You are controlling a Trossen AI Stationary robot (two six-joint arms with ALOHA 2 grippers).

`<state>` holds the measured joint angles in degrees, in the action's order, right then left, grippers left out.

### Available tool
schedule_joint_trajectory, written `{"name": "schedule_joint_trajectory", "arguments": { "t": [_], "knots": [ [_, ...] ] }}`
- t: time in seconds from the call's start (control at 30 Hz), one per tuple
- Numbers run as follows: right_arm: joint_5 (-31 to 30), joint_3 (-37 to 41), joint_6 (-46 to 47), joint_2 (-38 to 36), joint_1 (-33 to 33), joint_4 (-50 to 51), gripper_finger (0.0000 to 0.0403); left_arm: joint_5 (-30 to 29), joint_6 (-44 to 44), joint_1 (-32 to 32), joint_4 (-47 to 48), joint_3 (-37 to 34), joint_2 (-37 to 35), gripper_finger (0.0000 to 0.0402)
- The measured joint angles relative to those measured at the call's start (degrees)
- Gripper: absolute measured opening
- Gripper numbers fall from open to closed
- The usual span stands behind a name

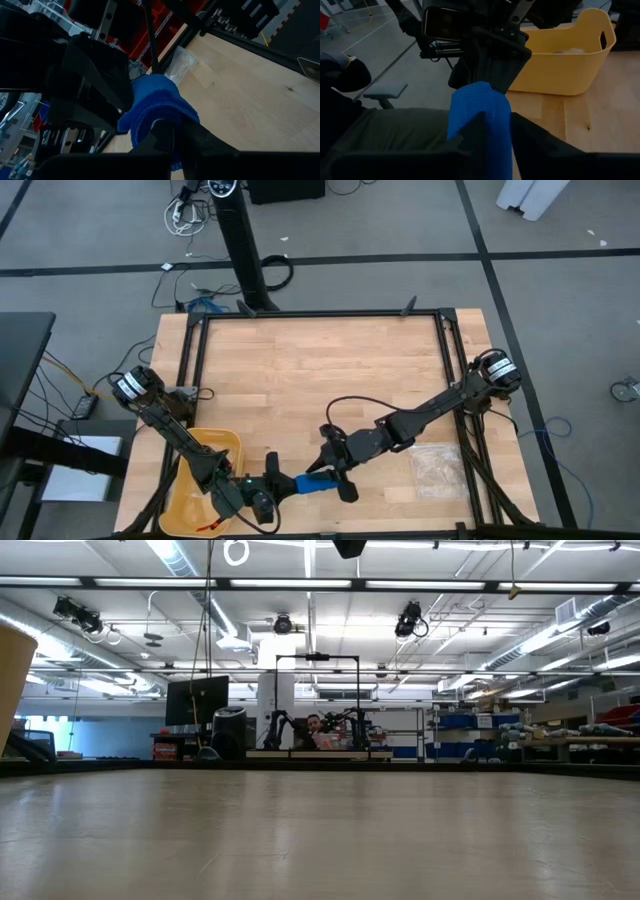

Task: Roll bandage
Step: Roll the blue bandage

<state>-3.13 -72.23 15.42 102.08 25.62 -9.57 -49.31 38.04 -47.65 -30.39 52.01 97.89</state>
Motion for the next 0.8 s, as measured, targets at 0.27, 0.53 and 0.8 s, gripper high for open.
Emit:
{"name": "schedule_joint_trajectory", "arguments": {
  "t": [0.27,0.53,0.8],
  "knots": [
    [5.1,0.0,0.6,0.0,-0.3,-0.2,0.0135,0.8,-0.1,0.0,0.0,0.0,0.0,0.0019],
    [4.5,0.0,0.7,0.0,-1.0,0.2,0.0022,0.6,-0.2,0.0,0.2,0.0,0.0,0.0019],
    [1.9,0.0,-0.6,0.0,-1.0,0.2,0.0005,0.5,-0.8,-0.1,0.5,0.0,0.0,0.002]
  ]
}}
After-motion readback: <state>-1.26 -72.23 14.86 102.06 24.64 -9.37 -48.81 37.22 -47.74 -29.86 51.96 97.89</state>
